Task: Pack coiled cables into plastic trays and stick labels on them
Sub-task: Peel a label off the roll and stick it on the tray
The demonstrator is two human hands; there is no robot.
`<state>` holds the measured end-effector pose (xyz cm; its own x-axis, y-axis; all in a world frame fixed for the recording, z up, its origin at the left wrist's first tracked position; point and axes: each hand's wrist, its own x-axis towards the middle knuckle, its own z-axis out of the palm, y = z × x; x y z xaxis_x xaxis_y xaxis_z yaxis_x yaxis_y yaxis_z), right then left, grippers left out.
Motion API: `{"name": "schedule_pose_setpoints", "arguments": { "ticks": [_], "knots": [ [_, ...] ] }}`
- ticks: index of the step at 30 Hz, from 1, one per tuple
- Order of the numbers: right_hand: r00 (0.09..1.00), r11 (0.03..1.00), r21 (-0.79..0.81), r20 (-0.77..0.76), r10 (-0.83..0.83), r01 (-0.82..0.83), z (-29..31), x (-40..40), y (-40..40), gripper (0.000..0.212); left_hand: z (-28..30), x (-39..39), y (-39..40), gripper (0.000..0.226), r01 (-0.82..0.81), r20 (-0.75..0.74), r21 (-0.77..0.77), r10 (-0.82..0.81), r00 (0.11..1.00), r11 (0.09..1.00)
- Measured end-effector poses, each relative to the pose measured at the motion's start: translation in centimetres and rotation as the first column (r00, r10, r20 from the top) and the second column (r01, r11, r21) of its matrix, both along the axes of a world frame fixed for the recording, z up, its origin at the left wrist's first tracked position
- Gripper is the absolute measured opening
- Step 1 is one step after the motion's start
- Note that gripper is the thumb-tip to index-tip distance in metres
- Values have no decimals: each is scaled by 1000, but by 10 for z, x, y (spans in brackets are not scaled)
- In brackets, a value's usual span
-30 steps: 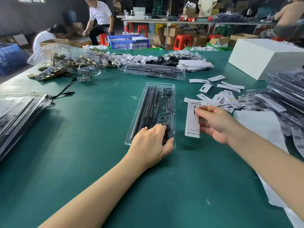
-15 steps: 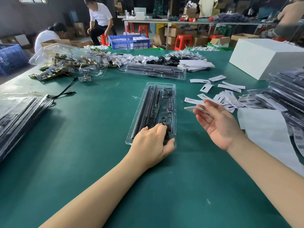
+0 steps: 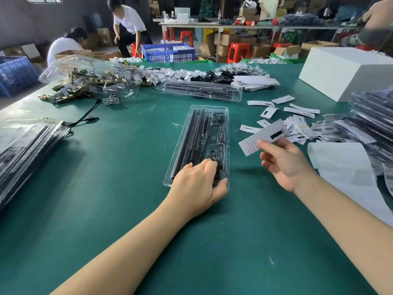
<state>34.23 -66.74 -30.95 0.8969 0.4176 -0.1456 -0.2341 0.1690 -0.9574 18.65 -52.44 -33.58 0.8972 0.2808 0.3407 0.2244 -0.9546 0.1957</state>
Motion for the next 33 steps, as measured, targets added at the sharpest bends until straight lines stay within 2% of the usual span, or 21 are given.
{"name": "schedule_pose_setpoints", "arguments": {
  "ticks": [4, 10, 13, 16, 18, 23, 26, 29, 33],
  "knots": [
    [1000, 999, 32, 4, 15, -15, 0, 1, -3, 18, 1, 0, 0, 59, -7, 4, -5, 7, 1000, 1000],
    [975, 984, -170, 203, 94, -60, -4, 1, -8, 16, 1, 0, -1, 58, -11, 4, -10, 11, 1000, 1000],
    [975, 978, -175, 170, 144, -114, -5, 1, -7, 29, 1, 0, -1, 59, -6, -8, -13, 6, 1000, 1000],
    [960, 964, -251, 234, 151, -91, -9, -1, -7, 20, 0, 0, 0, 59, -1, 1, -6, 1, 1000, 1000],
    [952, 954, -291, 264, 155, -75, -12, -2, -6, 23, 0, 0, 0, 58, 1, 7, -2, -1, 1000, 1000],
    [964, 941, -320, 194, 181, -113, -10, -6, -2, 45, 0, 0, 0, 58, 14, 2, 7, -14, 1000, 1000],
    [955, 897, -384, 102, 278, -220, -7, -11, 4, 28, 0, -1, 1, 62, 19, 1, -11, -19, 1000, 1000],
    [939, 862, -381, -49, 341, -333, -4, -16, 10, 13, 2, -2, 2, 67, 17, -1, -26, -17, 1000, 999],
    [903, 821, -376, -161, 399, -430, -2, -19, 18, 8, 3, -3, 3, 69, 20, 22, -32, -20, 1000, 999]
  ]
}}
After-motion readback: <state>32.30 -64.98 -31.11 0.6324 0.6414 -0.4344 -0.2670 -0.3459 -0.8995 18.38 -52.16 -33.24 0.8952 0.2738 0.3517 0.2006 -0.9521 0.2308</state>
